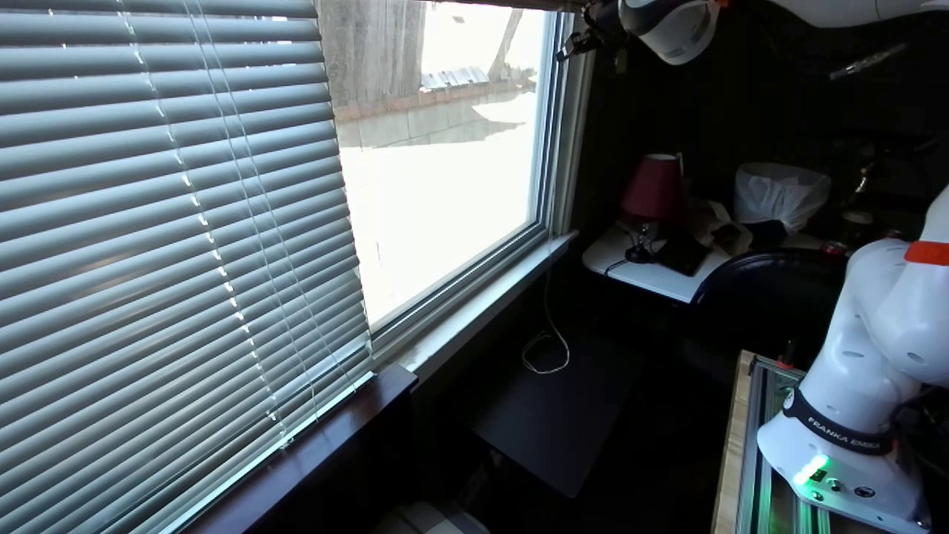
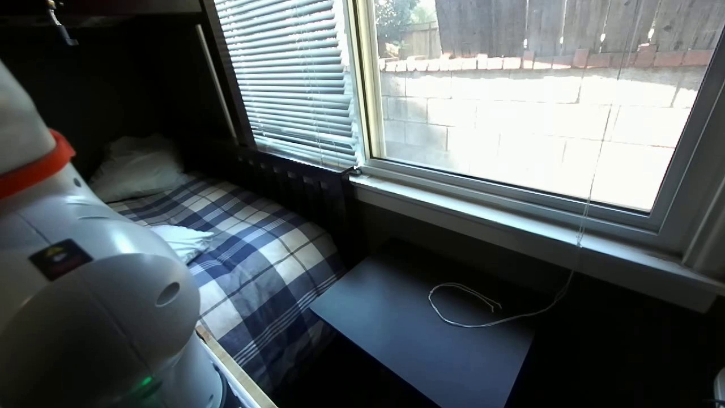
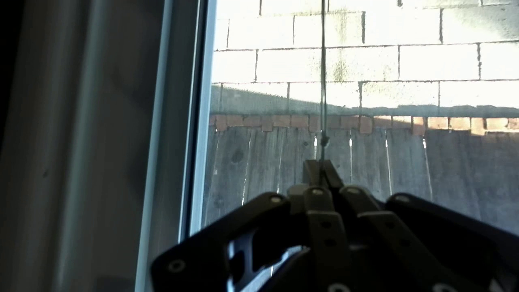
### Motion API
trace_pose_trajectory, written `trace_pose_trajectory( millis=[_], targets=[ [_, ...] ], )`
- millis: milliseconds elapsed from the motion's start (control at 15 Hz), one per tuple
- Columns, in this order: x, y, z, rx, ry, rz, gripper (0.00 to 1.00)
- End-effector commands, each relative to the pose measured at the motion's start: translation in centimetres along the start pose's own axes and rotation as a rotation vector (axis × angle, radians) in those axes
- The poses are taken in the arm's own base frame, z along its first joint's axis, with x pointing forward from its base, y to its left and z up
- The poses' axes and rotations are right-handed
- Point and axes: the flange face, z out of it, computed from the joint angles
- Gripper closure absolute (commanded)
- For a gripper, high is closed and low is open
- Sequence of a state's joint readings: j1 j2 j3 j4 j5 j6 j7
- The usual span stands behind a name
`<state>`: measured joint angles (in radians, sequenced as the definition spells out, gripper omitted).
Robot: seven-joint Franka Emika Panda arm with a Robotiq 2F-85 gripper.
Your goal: Open the blinds on the right window.
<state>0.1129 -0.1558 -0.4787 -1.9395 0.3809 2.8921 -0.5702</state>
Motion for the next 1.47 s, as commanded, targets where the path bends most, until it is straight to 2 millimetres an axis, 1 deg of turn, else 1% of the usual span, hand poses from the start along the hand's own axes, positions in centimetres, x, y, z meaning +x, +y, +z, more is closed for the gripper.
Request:
trace_pose_trajectory(
  millis=[0,533,1000,1400],
  targets=[
    [-7.2,-0.5,3.7,0.033,-0.164,0.014,1.0],
    [-16.1,-1.1,8.0,0.042,-0.353,0.037,1.0],
    [-23.4,-1.1,10.8,0.046,-0.494,0.062,1.0],
    [-29.2,-1.0,13.3,0.042,-0.609,0.061,1.0]
  ],
)
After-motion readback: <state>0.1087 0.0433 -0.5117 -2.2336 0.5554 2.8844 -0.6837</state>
